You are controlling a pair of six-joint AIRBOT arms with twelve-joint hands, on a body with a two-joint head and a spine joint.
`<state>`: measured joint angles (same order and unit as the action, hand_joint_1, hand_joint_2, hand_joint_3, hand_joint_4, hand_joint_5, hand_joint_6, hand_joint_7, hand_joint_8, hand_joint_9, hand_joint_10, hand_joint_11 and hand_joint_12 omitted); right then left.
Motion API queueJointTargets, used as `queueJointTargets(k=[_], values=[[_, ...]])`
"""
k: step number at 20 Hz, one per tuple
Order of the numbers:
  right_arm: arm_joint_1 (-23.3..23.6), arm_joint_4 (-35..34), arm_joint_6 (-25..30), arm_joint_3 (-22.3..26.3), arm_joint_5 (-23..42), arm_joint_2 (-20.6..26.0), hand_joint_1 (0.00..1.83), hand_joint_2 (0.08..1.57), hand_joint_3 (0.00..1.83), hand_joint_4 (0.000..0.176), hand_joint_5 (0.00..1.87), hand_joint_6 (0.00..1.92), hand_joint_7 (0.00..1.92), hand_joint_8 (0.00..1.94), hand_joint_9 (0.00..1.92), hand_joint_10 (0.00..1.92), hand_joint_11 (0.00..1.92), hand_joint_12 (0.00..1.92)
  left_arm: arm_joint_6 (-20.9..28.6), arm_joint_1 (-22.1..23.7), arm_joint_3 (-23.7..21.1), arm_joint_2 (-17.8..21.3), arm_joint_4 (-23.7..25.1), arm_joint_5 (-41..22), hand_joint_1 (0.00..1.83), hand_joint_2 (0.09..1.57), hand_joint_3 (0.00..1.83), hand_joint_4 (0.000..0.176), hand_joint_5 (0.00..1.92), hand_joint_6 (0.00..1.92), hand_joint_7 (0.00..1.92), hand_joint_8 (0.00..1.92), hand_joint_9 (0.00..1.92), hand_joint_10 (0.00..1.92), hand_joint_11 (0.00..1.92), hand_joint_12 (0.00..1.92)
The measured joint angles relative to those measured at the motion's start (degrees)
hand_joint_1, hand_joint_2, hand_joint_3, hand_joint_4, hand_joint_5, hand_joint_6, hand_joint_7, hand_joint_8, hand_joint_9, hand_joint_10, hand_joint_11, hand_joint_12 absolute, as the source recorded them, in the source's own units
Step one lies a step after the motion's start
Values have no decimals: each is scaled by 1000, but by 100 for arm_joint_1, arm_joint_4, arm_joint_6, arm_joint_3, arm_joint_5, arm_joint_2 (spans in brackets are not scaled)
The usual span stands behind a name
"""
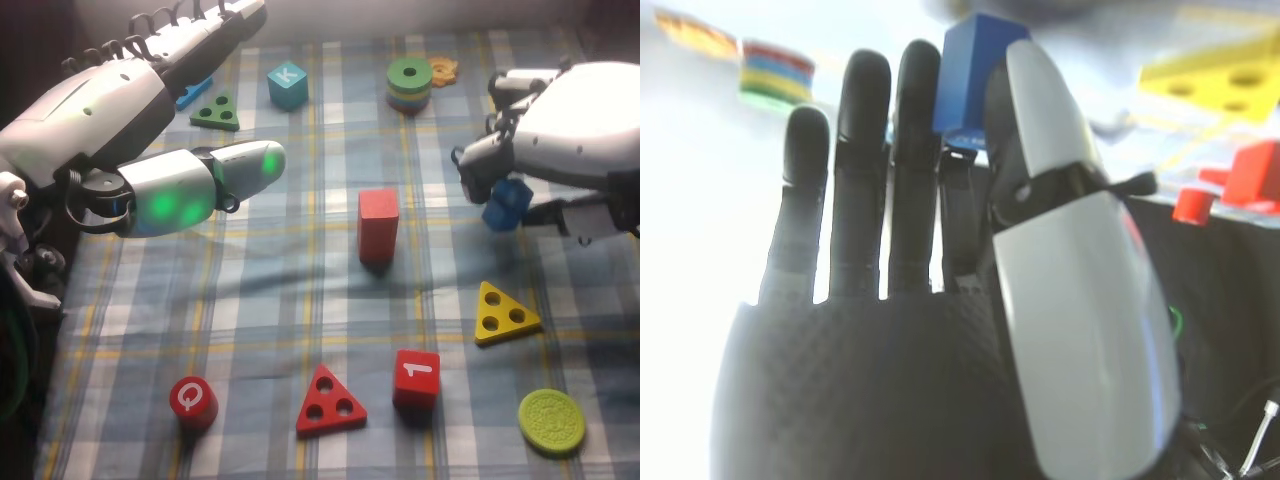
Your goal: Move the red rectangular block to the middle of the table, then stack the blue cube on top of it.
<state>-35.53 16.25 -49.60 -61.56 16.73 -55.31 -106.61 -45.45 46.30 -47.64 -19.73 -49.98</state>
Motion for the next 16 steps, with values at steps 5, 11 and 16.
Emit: queueJointTargets(k=[5, 11, 16], values=[[229, 304, 70, 72, 52, 24, 1183, 1208, 0, 0, 748, 1239, 883, 1311, 502, 1526, 41, 1921, 4, -92, 24, 2, -85, -17, 363, 1243, 2, 42, 0, 0, 0, 0, 0, 0, 0, 0], [542, 704, 81, 105, 138, -116, 1197, 1210, 0, 0, 759, 1189, 877, 1361, 634, 1634, 433, 1921, 4, -227, 11, 7, -240, -105, 417, 1239, 0, 54, 0, 0, 0, 0, 0, 0, 0, 0], [833, 1126, 122, 149, 146, -175, 1236, 1149, 0, 0, 971, 795, 885, 1489, 750, 1893, 683, 1921, 7, -299, 4, 37, -304, -201, 425, 1250, 2, 49, 0, 0, 0, 0, 0, 0, 0, 0]])
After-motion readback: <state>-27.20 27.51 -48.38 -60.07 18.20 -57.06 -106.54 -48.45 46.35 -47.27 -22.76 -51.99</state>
